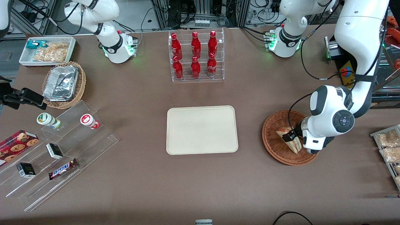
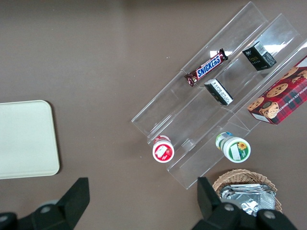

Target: Place sandwich from basket to tray

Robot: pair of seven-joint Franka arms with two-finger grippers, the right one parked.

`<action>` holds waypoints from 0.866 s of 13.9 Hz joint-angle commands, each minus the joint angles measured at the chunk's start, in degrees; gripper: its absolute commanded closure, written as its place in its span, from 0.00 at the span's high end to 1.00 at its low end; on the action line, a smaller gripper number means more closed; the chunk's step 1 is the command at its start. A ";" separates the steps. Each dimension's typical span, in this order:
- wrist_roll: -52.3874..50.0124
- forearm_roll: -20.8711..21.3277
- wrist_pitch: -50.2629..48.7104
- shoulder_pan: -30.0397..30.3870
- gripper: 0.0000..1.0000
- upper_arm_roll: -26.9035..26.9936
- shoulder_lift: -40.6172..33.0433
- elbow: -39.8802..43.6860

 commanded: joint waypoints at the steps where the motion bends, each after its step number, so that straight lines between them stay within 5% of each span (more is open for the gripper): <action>1: -1.14 -0.36 0.98 -0.39 1.00 -0.17 0.68 -0.26; 4: -1.14 -0.36 1.16 -0.48 0.95 -0.09 1.57 -0.35; 8: -1.14 -0.36 0.54 -0.31 0.16 -0.09 1.39 -0.52; 12: 0.26 -0.09 0.46 -0.48 0.07 -0.17 0.17 1.31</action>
